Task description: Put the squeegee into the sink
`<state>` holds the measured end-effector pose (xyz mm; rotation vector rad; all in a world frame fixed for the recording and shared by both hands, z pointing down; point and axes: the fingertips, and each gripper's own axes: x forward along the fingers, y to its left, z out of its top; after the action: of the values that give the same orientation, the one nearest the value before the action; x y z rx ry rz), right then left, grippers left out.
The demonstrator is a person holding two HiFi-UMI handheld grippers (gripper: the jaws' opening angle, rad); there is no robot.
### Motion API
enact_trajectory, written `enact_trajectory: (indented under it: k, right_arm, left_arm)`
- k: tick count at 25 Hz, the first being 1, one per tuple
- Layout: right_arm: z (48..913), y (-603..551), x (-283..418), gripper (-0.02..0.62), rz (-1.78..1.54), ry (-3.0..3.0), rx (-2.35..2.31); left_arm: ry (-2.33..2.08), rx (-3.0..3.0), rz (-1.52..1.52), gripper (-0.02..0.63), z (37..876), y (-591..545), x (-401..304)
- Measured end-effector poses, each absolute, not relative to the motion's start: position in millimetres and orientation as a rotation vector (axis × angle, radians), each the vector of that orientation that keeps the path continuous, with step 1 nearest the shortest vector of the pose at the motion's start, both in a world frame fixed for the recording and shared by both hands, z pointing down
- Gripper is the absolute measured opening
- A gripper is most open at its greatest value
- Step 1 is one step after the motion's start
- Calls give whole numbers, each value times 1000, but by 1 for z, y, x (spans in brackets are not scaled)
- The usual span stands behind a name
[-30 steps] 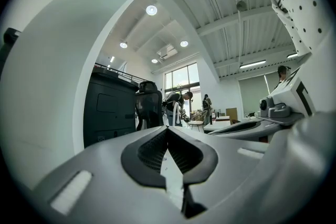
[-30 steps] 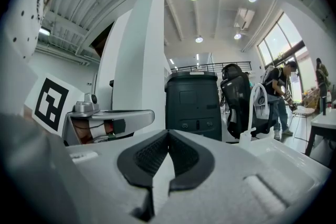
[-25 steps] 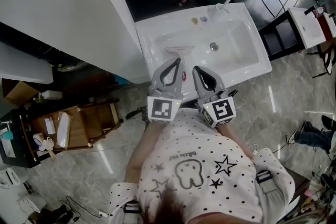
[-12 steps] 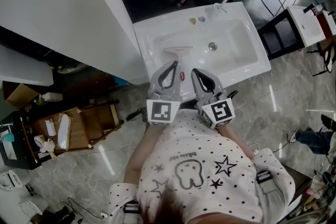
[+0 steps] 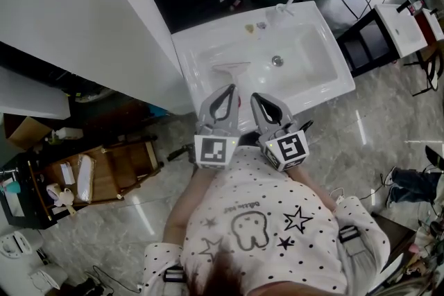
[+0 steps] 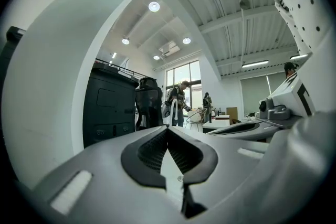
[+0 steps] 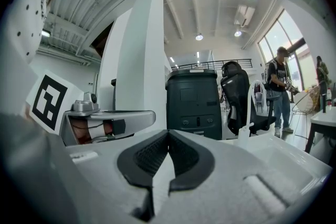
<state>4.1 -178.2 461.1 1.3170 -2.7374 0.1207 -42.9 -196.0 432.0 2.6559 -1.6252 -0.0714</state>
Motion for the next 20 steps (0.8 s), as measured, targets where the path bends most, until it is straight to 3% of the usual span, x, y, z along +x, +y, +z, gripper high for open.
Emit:
enact_trajectory:
  k: [20]
  right_arm:
    - [460,-176,-3,-5,111,-2736,1306]
  left_arm:
    - [-1597,2676,-49,-3,441,-194,-44]
